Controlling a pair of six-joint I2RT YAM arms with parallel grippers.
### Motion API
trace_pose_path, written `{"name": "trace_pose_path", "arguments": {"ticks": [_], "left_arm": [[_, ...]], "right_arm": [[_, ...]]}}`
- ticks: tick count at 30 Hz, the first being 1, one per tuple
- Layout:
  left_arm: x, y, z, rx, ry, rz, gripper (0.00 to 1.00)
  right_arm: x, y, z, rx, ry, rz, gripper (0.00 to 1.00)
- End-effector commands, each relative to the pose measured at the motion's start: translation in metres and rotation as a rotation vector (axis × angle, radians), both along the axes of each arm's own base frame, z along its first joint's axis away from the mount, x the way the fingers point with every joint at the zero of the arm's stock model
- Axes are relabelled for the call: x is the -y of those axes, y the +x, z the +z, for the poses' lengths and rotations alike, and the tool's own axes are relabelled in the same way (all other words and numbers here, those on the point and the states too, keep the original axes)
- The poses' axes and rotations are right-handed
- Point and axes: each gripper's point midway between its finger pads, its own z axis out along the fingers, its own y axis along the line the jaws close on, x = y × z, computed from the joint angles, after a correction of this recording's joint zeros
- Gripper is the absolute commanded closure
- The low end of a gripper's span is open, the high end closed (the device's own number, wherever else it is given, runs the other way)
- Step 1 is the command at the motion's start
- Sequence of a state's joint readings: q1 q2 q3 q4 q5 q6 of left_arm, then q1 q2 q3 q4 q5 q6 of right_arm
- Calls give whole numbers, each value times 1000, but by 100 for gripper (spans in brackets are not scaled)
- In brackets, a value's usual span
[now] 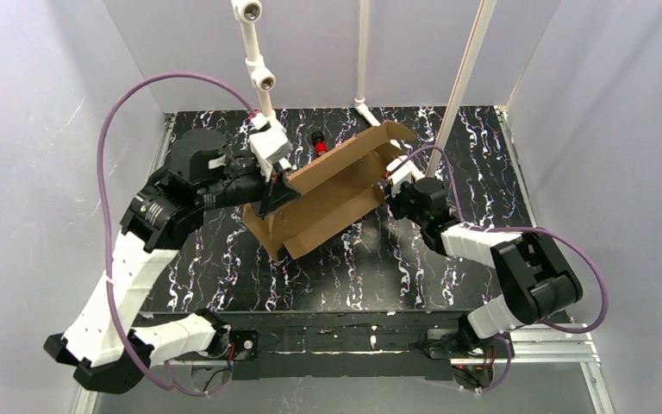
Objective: Fold the paper box
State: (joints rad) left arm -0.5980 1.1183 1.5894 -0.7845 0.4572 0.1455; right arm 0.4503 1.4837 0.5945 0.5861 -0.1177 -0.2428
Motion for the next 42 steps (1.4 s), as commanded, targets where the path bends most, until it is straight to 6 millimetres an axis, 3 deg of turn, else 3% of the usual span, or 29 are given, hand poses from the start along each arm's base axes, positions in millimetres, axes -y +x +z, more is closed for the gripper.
{"name": "trace_pose_path", "arguments": {"ticks": [1,8,12,16,25,27,31,33,42], "left_arm": [[-1,-30,15,18,-128,-46,100],[-9,-38,3,12,-127,-28,100],[-9,-37,-11,-7,-104,-29,100],[-6,-35,-21,-33,-90,-36,100],[-4,-33,-21,-31,-90,-38,100],[-4,-34,-19,-29,-94,-40,100],[-5,-35,-16,-22,-100,-38,100],[-6,-36,-16,-24,-104,-39,100],[-7,-41,-13,-24,-118,-41,100]], "right_arm": [[0,1,-1,87,-60,46,91],[-9,-16,-7,-13,-75,143,70],[-8,-35,-9,-71,-100,217,60],[0,-50,7,-64,-96,265,50],[16,-90,47,-101,-128,478,44],[17,-82,63,-86,-107,439,37],[16,-47,93,-66,-9,296,15],[11,-35,101,-70,27,279,11],[-2,7,119,-38,183,187,16]]}}
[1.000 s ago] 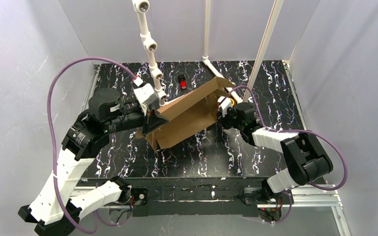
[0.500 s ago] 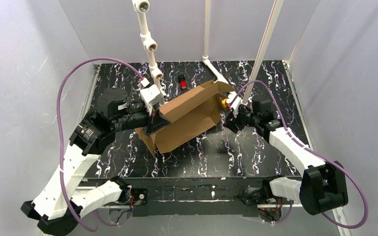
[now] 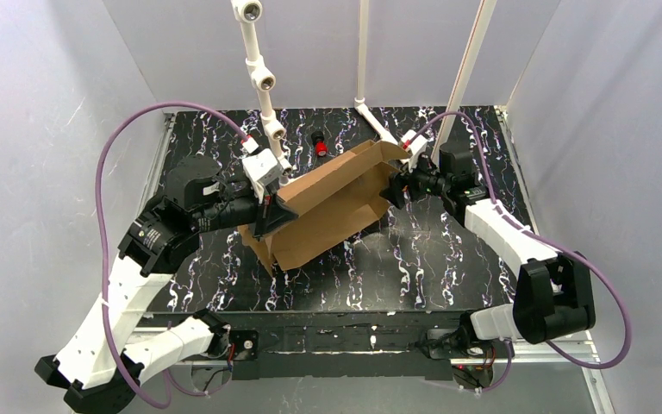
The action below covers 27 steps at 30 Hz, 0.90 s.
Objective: Fold the paper box
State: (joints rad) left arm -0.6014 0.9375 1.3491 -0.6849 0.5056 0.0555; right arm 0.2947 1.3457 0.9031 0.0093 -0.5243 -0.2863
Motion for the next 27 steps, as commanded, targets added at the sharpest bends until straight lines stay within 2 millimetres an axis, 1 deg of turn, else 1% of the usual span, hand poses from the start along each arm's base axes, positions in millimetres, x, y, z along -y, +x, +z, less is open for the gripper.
{"name": "trace_pose_path", "arguments": {"ticks": [1,4,6,8,12,13,15,18,19,20,22,24,25,27], "left_arm": [[0,-8,14,32,-44,-23,100],[0,-8,16,38,-48,-20,100],[1,-8,17,39,-52,-21,100],[1,-7,18,38,-54,-21,100],[-2,-5,23,57,-58,0,100],[-4,-4,25,67,-58,15,100],[-9,0,30,88,-59,55,100],[-13,7,36,114,-64,106,100],[-14,9,38,121,-67,113,100],[-13,10,41,128,-73,116,100],[-11,12,47,145,-78,107,100],[-9,15,53,175,-66,94,100],[-10,18,55,184,-54,94,100],[-12,23,57,212,-20,100,100]], "right_arm": [[-6,29,40,107,126,-73,17],[-5,41,42,125,140,-115,26],[-7,47,45,144,158,-117,35],[-12,51,48,151,182,-106,50],[-11,63,45,133,187,-139,94],[-8,63,45,133,187,-154,99],[-2,57,49,154,213,-188,99],[5,40,60,231,293,-219,99],[7,34,56,236,322,-227,99],[8,32,53,235,342,-242,99],[11,33,44,238,373,-276,99],[5,39,44,284,371,-271,99],[2,44,47,308,356,-271,99],[-6,55,58,344,354,-282,99]]}}
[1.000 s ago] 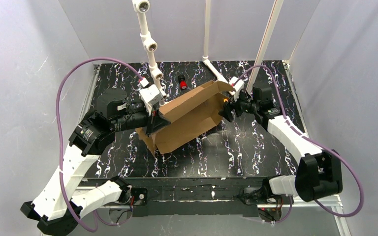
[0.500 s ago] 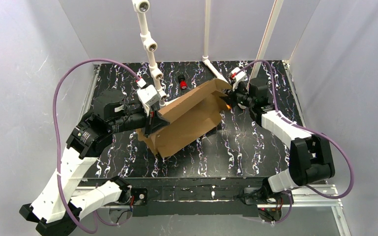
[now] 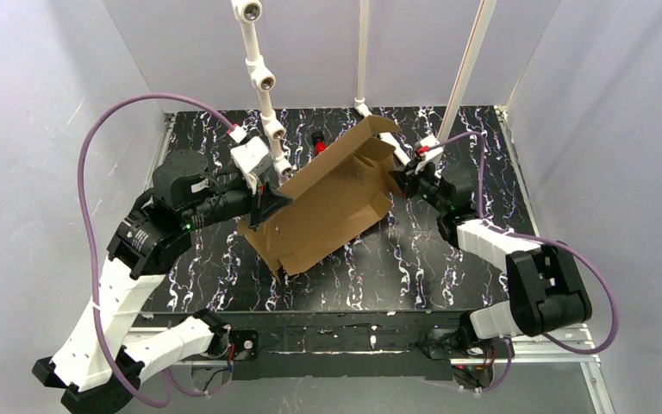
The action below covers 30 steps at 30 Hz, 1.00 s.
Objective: Fold the paper box
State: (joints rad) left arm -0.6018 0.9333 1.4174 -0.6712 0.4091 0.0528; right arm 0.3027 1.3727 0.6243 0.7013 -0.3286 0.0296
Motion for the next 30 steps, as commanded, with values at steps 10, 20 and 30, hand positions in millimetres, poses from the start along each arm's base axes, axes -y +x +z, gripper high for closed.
{"name": "trace_pose_path", "arguments": {"ticks": [10,20,30], "left_arm": [[-3,1,18,74,-24,11,100],[13,-11,-1,-122,-64,-16,100],[11,-19,-12,-162,-18,18,100]], "right_arm": [[-23,-4,24,264,18,-22,99],[-13,-34,-12,206,-28,40,99],[-20,-63,-40,164,-80,164,99]]}}
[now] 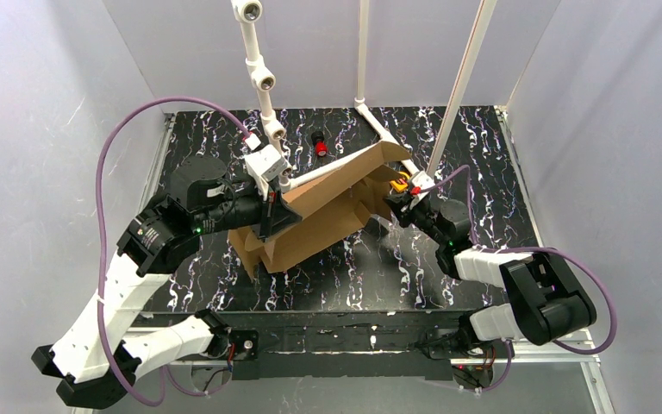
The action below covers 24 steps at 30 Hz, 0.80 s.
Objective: Fold the paper box
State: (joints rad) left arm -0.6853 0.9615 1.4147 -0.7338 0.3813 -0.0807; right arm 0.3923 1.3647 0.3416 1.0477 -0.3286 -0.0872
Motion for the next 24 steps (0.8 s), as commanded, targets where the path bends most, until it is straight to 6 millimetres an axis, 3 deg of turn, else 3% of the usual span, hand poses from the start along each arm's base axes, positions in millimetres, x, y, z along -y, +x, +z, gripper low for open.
{"name": "trace_pose_path", "arguments": {"ticks": [1,16,24], "left_arm": [[-3,0,8,14,-17,37,100],[1,2,15,-2,-71,88,100],[1,1,10,-12,-79,99,100]], "right_arm": [[-5,-11,-3,9,-25,66,99],[-6,-13,-23,-16,-92,71,98],[-21,-30,-29,6,-159,159,94]]}}
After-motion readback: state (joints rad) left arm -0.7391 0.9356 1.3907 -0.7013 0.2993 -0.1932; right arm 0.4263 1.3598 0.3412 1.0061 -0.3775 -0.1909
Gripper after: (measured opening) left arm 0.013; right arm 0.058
